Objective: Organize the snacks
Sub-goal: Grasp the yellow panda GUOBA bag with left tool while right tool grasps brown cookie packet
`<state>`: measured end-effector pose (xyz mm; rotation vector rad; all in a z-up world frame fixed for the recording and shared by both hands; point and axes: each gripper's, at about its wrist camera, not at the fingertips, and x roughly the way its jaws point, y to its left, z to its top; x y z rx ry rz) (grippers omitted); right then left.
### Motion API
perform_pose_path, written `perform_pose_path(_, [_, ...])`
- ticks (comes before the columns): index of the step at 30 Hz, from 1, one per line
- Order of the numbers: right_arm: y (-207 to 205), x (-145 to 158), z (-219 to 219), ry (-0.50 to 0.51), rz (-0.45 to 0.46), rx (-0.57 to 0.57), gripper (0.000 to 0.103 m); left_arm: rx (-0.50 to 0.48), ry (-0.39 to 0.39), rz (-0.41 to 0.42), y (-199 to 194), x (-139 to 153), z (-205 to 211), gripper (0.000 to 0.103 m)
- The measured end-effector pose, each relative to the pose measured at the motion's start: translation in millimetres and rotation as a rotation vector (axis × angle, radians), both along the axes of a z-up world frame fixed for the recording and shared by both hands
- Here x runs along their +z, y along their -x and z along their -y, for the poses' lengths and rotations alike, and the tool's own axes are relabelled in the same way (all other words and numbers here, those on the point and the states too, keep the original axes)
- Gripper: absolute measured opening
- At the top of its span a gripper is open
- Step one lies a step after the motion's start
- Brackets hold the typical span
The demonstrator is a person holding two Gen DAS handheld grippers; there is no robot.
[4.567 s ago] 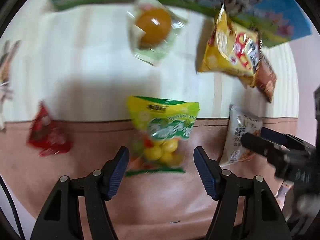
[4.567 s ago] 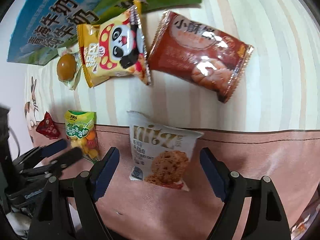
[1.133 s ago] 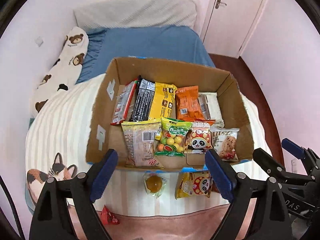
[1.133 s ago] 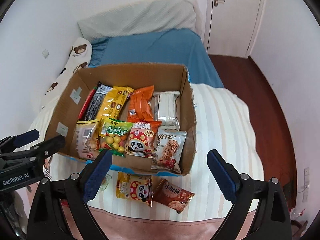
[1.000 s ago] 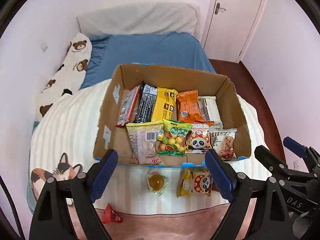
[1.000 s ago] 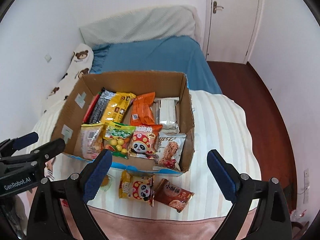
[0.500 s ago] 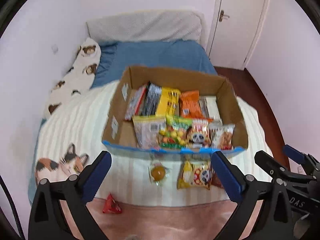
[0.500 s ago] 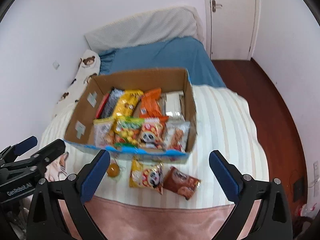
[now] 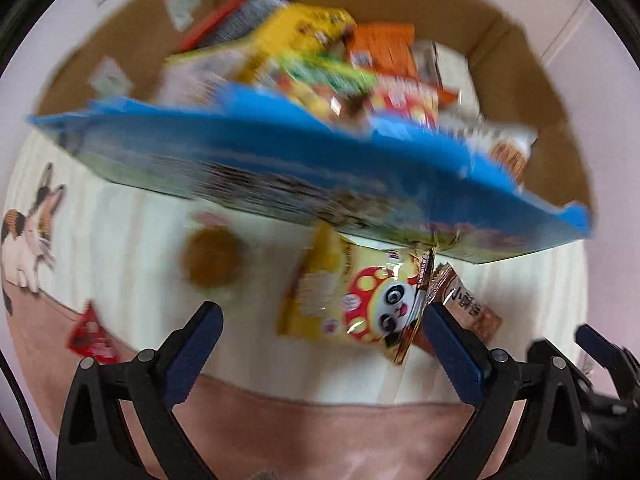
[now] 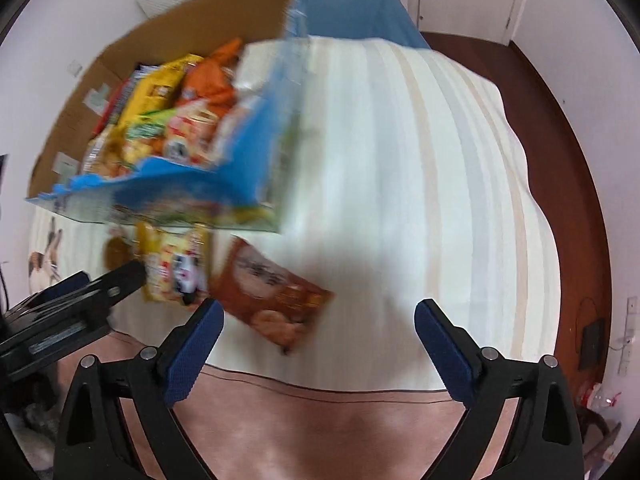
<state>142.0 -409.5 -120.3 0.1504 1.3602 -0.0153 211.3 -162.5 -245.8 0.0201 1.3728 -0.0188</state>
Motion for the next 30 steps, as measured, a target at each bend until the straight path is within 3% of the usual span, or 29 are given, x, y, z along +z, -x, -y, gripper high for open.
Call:
perform_pose_path(5, [-8,-15,7,-0.052,-0.008,0.060,0.098,-0.025,-0.074,-0.030,9,-29,6,0.102])
perform_pose_path(10, [-30,-29,-14,-0.106,-0.005,0.185,0.098,0.000,-0.160,-0.083,41,-35,-43,0.102])
perform_pose_path(14, [-40,-49,-31,-0.126,-0.033,0.232,0.098,0.067,-0.183,-0.110,61,-24,-81,0.102])
perform_pose_path(17, [-37,-65,-44,-0.150,-0.071,0.249,0.098,0.156,-0.090,-0.138,62,-14,-96,0.102])
perform_pose_path(21, [-20,-66,-55,-0.223,-0.106,0.250,0.098,0.303,0.154,-0.193,46,-13,-98,0.102])
perform_pose_path(23, [-12,-60,-47,-0.219,-0.088,0.218,0.098,0.327,0.222,-0.214,32,-17,-89,0.102])
perform_pose_path(28, [0,-53,-29,-0.169,-0.054,0.175,0.098,0.300,0.243,-0.240,6,-38,-58,0.101])
perform_pose_path(30, [2,-50,-25,-0.161,-0.040,0.173,0.098,0.292,0.220,-0.194,0,-39,-56,0.101])
